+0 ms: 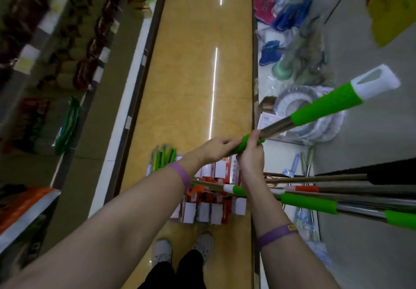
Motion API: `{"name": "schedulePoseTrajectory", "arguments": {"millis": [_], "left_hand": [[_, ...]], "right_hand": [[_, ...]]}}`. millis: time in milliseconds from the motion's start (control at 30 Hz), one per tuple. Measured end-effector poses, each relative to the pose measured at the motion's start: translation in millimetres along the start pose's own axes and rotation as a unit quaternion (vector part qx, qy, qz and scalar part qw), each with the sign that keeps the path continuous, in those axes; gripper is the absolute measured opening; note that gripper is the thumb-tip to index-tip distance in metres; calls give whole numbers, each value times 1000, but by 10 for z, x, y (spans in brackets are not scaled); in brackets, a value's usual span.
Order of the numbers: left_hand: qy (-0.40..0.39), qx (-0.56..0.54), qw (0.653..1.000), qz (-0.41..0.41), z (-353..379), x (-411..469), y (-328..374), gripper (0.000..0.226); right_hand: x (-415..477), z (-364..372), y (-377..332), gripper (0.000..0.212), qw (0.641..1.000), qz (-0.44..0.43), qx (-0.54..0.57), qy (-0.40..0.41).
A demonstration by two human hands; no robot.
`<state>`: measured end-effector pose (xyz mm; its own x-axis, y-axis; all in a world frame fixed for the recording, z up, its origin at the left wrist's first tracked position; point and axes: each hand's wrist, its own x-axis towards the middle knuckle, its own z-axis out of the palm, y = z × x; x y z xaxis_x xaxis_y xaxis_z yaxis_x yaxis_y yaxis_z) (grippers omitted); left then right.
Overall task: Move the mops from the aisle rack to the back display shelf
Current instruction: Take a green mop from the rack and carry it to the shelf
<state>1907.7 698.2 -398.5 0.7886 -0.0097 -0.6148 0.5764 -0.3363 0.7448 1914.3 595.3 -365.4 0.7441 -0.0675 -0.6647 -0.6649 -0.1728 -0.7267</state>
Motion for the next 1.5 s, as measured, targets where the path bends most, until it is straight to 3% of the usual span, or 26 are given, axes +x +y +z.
{"name": "schedulePoseTrajectory", "arguments": {"millis": [100, 200, 533, 733, 833, 1000, 1200, 1267, 1367, 1500], "left_hand": [[44, -51, 998, 7, -343, -321, 61, 43], [81, -73, 994, 13, -697, -691, 145, 38], [123, -132, 980, 84, -1828, -2370, 341, 52], [182, -235, 949, 105, -2188, -3263, 345, 95], [207, -266, 933, 127, -2281, -3614, 345, 95], [263, -287, 910, 142, -2377, -4085, 396, 90], [412, -360, 827, 129, -2247, -4487, 327, 69], [462, -378, 794, 116, -2128, -4654, 312, 63], [517, -382, 760, 101, -1941, -4861, 214, 66], [594, -389, 702, 55, -1693, -5159, -38, 95]], "right_hand": [[-314, 231, -267, 64, 996, -65, -59, 10], [-650, 460, -554, 57, 986, -130, -108, 0], [-2088, 1262, -1165, 61, 920, -311, -218, -99], [-2884, 1707, -1219, 78, 882, -376, -230, -169], [-3201, 1835, -1253, 90, 870, -396, -204, -210], [-3577, 1898, -1379, 57, 842, -430, -179, -274], [-3905, 2010, -1414, 89, 761, -476, -244, -367], [-3986, 2064, -1339, 89, 730, -480, -275, -401], [-4141, 2075, -1186, 76, 684, -481, -303, -457], [-4376, 2103, -859, 107, 644, -480, -305, -512]]}}
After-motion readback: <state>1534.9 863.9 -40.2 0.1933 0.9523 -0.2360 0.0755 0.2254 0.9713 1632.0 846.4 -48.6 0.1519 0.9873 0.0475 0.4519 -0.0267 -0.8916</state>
